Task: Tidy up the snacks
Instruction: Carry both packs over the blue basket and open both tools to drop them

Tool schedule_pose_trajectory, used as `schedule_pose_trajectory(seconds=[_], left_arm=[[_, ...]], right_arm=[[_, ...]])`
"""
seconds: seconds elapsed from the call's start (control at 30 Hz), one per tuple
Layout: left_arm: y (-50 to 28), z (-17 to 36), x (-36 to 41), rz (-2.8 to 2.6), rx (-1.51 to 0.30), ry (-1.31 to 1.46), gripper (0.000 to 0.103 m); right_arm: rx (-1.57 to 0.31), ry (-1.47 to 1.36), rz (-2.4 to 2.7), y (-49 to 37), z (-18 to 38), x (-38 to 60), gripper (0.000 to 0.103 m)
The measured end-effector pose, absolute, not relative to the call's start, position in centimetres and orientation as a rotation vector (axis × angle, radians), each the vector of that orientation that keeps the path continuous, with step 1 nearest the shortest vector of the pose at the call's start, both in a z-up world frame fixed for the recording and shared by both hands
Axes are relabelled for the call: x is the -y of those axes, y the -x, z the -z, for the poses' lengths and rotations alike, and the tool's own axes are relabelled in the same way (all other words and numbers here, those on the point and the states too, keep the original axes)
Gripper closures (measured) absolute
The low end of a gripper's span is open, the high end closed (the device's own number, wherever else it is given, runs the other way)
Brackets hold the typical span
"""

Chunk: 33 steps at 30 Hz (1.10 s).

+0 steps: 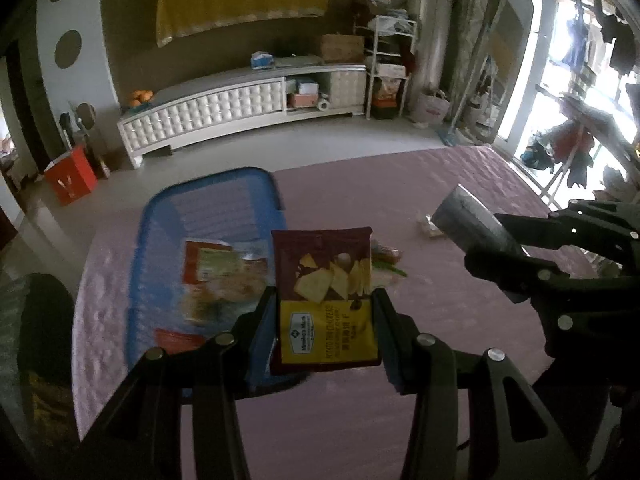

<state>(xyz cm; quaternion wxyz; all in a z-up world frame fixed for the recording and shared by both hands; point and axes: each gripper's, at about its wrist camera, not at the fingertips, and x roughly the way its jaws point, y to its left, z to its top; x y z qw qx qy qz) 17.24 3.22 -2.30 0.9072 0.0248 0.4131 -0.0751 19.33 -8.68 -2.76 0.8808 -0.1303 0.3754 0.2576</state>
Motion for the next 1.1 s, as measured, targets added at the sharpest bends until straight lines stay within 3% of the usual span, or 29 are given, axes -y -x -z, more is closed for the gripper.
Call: schedule_pose_trajectory(seconds=[0.33, 1.1], left_arm=[[-16.8, 2.0, -9.2, 0.102, -0.841, -0.027, 0.059], [-18.9, 8.4, -15.7, 0.06, -0.959, 0.053, 0.059]], right_arm=[[-0.79, 0.324, -0.614, -19.9, 3.3, 2.3, 0.067], [-0.932, 0.443, -0.665, -22.7, 9.1, -5.6, 0.067]])
